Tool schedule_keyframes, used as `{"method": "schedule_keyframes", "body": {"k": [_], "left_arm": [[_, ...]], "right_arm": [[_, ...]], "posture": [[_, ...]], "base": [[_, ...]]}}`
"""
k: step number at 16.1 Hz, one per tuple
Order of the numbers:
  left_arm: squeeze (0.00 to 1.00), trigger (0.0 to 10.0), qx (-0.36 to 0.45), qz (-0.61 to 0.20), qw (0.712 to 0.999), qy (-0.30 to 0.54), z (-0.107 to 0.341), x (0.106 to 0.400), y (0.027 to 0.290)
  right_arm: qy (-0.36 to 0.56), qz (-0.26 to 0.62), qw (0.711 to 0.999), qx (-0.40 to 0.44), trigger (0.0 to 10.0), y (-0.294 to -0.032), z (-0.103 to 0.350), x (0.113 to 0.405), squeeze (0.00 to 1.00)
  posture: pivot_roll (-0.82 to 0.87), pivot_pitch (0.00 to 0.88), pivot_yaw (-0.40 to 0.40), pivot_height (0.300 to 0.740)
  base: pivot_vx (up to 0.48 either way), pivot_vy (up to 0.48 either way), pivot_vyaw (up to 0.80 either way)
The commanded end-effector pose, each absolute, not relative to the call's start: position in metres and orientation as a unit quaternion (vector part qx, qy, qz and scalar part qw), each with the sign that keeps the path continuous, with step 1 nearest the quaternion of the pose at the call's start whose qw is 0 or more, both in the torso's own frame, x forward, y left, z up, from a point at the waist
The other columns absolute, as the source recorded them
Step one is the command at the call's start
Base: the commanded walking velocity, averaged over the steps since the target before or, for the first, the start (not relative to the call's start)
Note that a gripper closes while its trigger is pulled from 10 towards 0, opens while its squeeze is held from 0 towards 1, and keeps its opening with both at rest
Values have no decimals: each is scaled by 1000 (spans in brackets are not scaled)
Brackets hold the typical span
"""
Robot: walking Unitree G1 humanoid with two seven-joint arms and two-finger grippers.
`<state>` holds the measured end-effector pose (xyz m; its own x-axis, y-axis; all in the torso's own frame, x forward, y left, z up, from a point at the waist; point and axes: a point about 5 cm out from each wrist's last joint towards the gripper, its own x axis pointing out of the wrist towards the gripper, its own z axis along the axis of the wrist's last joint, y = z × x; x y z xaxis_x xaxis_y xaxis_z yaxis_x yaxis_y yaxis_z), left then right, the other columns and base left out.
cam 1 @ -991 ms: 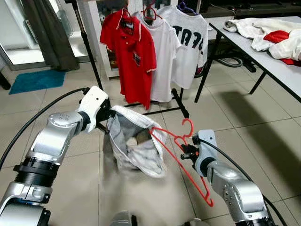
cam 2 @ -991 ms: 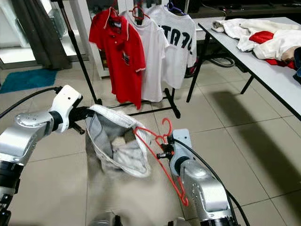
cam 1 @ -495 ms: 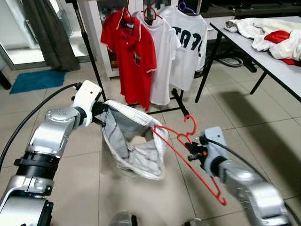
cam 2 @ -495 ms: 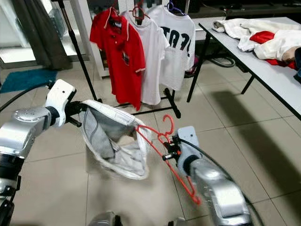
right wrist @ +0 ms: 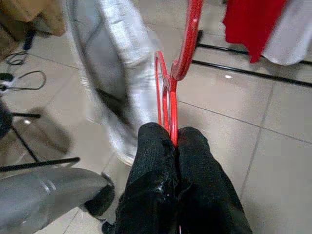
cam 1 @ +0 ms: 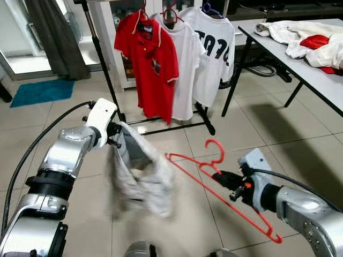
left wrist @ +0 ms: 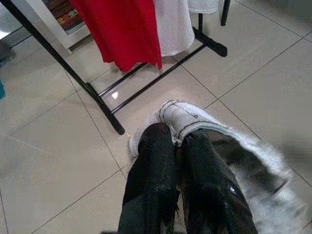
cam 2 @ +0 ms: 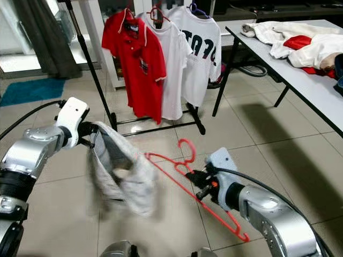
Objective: Hang hanger
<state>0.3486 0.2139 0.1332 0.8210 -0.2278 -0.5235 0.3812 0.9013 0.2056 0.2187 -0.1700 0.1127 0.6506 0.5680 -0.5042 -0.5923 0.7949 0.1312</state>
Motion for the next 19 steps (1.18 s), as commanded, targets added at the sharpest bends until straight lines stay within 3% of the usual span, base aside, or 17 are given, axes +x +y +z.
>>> {"method": "schedule_keyframes", "body": {"k": [1, 4, 5, 9, 15, 19], "left_arm": [[0, 0, 161, -161, 950, 214, 153, 358, 210], [0, 0, 156, -163, 951, 210, 155, 359, 207], [0, 0, 156, -161, 951, 213, 154, 360, 208], [0, 0, 160, -151, 949, 225, 150, 361, 211], [0, 0, 132, -158, 951, 229, 146, 367, 194], [0, 0, 126, -160, 952, 228, 148, 368, 187]], "right_arm": [[286, 267, 920, -26, 10000, -183, 111, 225, 0], [283, 317, 905, -6, 10000, -170, 113, 217, 0], [277, 380, 882, 13, 10000, -155, 114, 206, 0], [284, 447, 848, 29, 10000, -140, 115, 191, 0], [312, 397, 862, 26, 10000, -117, 91, 217, 0], [333, 378, 864, 6, 10000, -111, 84, 220, 0]], "posture": [[14, 0, 52, 705], [17, 0, 50, 705], [17, 0, 52, 705], [15, 0, 52, 705], [13, 0, 50, 705], [15, 0, 48, 705]], "base": [[0, 0, 0], [0, 0, 0], [0, 0, 0], [0, 0, 0], [0, 0, 0], [0, 0, 0]]}}
